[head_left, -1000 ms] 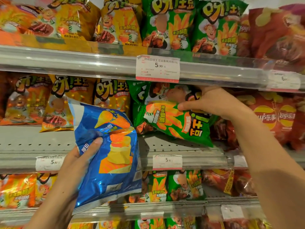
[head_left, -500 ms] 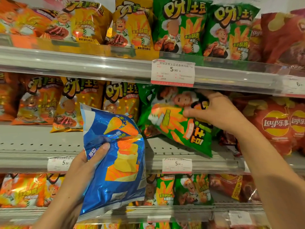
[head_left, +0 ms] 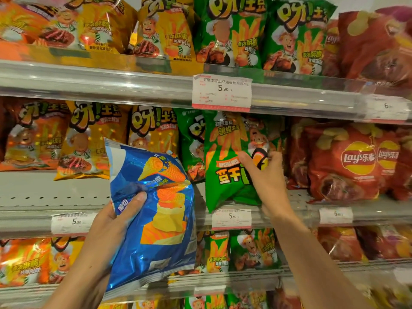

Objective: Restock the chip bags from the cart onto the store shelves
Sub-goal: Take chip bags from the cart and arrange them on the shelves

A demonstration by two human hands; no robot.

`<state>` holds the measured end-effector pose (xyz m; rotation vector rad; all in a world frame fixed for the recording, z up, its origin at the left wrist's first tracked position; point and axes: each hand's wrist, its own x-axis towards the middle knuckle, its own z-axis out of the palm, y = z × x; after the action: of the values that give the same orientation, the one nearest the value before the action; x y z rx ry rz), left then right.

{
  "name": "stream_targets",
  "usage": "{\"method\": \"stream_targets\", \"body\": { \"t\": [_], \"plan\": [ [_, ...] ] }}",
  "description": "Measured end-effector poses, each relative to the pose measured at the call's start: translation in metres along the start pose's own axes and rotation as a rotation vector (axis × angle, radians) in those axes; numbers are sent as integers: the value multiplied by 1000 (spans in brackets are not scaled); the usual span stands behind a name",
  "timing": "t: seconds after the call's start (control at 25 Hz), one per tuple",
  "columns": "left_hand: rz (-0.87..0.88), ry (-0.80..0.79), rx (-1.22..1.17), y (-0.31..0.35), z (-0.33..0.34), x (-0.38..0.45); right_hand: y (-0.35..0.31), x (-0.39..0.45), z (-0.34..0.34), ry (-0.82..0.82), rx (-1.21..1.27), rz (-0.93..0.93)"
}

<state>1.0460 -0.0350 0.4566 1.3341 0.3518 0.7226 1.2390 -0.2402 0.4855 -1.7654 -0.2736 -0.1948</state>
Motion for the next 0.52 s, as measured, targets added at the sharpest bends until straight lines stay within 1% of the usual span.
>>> {"method": "stream_targets", "body": {
  "t": [0.08, 0.16, 0.2, 0.24, 0.28, 0.4, 0.44, 0.52],
  "plan": [
    [5, 5, 20, 0, -1, 1, 5, 1, -14, -171, 32, 53],
    [2, 5, 21, -2, -1, 4, 6, 7, -31, -375, 142, 102],
    [-2, 3, 15, -2, 0, 4, 7, 9, -36, -450, 171, 99],
    [-7, -1, 10, -2, 1, 5, 8, 11, -37, -471, 179, 68],
    [-14, -6, 9, -2, 4, 5, 10, 13, -37, -425, 175, 22],
    [-29, -8, 19, -3, 11, 5, 13, 22, -38, -179, 201, -86],
    [-29, 2, 23, -3, 13, 6, 16, 25, -41, -148, 202, -94],
    [-28, 14, 34, -5, 15, 7, 22, 28, -48, -149, 162, -65]
  ]
}}
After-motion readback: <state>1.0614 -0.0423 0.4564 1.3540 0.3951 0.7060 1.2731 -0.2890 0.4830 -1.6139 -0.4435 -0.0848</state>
